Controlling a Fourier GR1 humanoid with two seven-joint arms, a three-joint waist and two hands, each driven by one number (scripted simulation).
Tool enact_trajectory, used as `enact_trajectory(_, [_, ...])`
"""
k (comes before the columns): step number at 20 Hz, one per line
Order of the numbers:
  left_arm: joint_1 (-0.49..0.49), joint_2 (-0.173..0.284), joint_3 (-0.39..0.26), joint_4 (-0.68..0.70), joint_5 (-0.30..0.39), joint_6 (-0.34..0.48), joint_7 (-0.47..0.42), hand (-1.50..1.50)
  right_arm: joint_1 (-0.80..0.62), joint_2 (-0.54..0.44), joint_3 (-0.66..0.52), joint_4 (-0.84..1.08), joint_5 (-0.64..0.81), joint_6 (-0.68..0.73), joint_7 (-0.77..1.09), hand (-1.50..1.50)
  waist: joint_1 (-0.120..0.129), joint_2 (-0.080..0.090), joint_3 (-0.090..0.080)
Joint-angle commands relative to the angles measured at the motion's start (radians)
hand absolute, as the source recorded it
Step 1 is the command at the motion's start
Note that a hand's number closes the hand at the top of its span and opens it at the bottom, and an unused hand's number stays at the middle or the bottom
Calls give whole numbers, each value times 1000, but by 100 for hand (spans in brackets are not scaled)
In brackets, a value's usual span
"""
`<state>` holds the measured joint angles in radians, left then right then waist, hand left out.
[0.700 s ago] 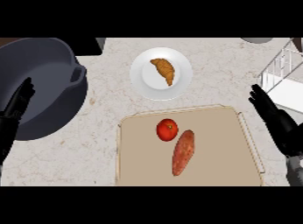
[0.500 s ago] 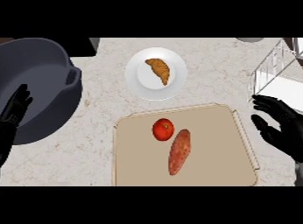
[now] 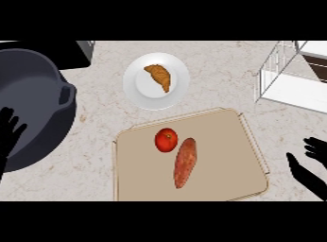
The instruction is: Pick the sweet potato from the tray and place it in the tiered shelf
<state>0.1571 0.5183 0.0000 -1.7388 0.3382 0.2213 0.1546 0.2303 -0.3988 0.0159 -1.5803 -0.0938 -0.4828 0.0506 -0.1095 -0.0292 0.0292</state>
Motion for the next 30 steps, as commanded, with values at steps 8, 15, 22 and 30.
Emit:
enact_trajectory(8, [25, -86, -95, 96, 47, -12, 134, 0, 229, -7, 223, -361, 114, 13, 96, -150, 24, 35, -38])
enact_trajectory(15, [6, -88, -117, 61, 32, -8, 174, 0, 250, -110, 318, -557, 248, 23, 397, -150, 66, 47, -41])
enact_trajectory(22, [-37, -97, -125, 72, 28, -10, 195, 0, 192, -106, 341, -646, 429, -31, 749, -150, 85, 54, -42])
enact_trajectory(30, [-53, -105, -149, 74, 2, -19, 205, 0, 14, -52, 406, -589, 606, 64, 1116, -150, 127, 53, -39])
